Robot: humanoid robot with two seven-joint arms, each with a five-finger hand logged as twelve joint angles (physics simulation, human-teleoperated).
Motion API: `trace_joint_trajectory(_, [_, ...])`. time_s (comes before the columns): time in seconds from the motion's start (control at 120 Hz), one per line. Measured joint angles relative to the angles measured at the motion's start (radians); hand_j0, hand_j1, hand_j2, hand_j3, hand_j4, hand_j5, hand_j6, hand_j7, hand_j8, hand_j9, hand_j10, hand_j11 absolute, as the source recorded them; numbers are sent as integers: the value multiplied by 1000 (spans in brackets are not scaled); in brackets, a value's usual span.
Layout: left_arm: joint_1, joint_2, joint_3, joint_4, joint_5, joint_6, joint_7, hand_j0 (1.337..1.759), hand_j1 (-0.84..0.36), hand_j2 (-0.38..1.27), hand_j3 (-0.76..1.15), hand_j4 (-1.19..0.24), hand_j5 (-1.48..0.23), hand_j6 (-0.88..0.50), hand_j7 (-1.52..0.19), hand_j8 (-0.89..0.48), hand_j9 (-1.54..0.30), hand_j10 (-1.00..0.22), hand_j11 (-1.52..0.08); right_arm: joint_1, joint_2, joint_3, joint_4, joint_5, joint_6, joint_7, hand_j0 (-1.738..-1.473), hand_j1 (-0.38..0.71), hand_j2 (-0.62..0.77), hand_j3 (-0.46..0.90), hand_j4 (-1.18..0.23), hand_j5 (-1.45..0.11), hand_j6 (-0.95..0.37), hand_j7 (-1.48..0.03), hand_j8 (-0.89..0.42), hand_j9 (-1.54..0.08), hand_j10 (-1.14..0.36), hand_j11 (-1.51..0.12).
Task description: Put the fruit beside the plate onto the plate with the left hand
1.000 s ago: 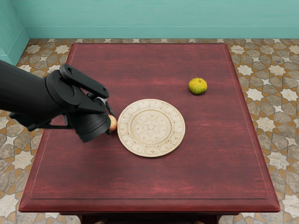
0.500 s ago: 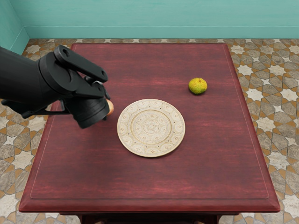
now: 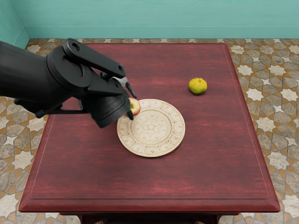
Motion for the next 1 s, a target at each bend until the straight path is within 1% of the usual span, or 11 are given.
trace_joint_trajectory(0.125, [22, 0, -17, 3, 3, 0, -3, 1657, -322, 580, 0, -641, -885, -472, -859, -512, -867, -649, -870, 0, 0, 0, 0, 0, 0, 0, -1658, -322, -5, 0, -22, -29, -22, -29, -22, -29, -22, -29])
trace_joint_trajectory(0.3, [23, 0, -28, 7, 6, 1, -4, 1658, -301, 559, 0, -636, -864, -494, -841, -532, -851, -641, -853, 0, 0, 0, 0, 0, 0, 0, -1658, -322, -5, 0, -22, -29, -22, -29, -22, -29, -22, -29])
trace_joint_trajectory(0.333, [23, 0, -29, 7, 7, 1, -4, 1658, -265, 484, 0, -590, -800, -471, -780, -502, -789, -595, -791, 0, 0, 0, 0, 0, 0, 0, -1658, -322, -5, 0, -22, -29, -22, -29, -22, -29, -22, -29])
trace_joint_trajectory(0.4, [44, 0, -32, 7, 12, 1, -4, 1658, -121, 354, 0, -448, -606, -362, -592, -385, -598, -452, -600, 0, 0, 0, 0, 0, 0, 0, -1658, -322, -5, 0, -22, -29, -22, -29, -22, -29, -22, -29])
trace_joint_trajectory(0.5, [43, 0, -36, 7, 25, 1, -4, 1658, 54, 218, 0, -281, -379, -228, -371, -242, -374, -283, -375, 0, 0, 0, 0, 0, 0, 0, -1658, -322, -5, 0, -22, -29, -22, -29, -22, -29, -22, -29])
trace_joint_trajectory(0.7, [44, 4, -27, 7, 26, -1, -2, 1658, 236, 82, 0, -107, -145, -88, -142, -93, -143, -108, -143, 0, 0, 0, 0, 0, 0, 0, -1658, -322, -5, 0, -22, -29, -22, -29, -22, -29, -22, -29])
trace_joint_trajectory(0.733, [44, 87, -19, 7, 22, -33, -1, 1658, 253, 70, 0, -92, -123, -75, -120, -79, -122, -92, -122, 0, 0, 0, 0, 0, 0, 0, -1658, -323, -4, 0, -22, -29, -22, -29, -22, -29, -22, -29])
trace_joint_trajectory(0.783, [41, 218, 11, 7, 17, -142, -1, 1658, 274, 55, 0, -71, -96, -58, -94, -62, -95, -72, -95, 0, 0, 0, 0, 0, 0, 0, -1658, -322, -5, 0, -22, -29, -22, -29, -22, -29, -22, -29])
trace_joint_trajectory(0.867, [22, 409, 69, 17, 12, -397, 0, 1658, 299, 36, 0, -48, -64, -39, -63, -41, -63, -48, -63, 0, 0, 0, 0, 0, 0, 0, -1658, -322, -4, 0, -22, -29, -22, -29, -22, -29, -22, -29])
trace_joint_trajectory(0.925, [31, 582, 95, 32, 15, -580, 3, 1658, 312, 27, 0, -36, -48, -29, -47, -31, -48, -36, -48, 0, 0, 0, 0, 0, 0, 0, -1658, -322, -4, 0, -22, -29, -22, -29, -22, -29, -22, -29])
trace_joint_trajectory(1.0, [40, 687, 110, 49, 26, -783, 17, 1658, 323, 19, 0, -24, -33, -20, -33, -21, -33, -25, -33, 0, 0, 0, 0, 0, 0, 0, -1658, -322, -5, 0, -22, -29, -22, -29, -22, -29, -22, -29])
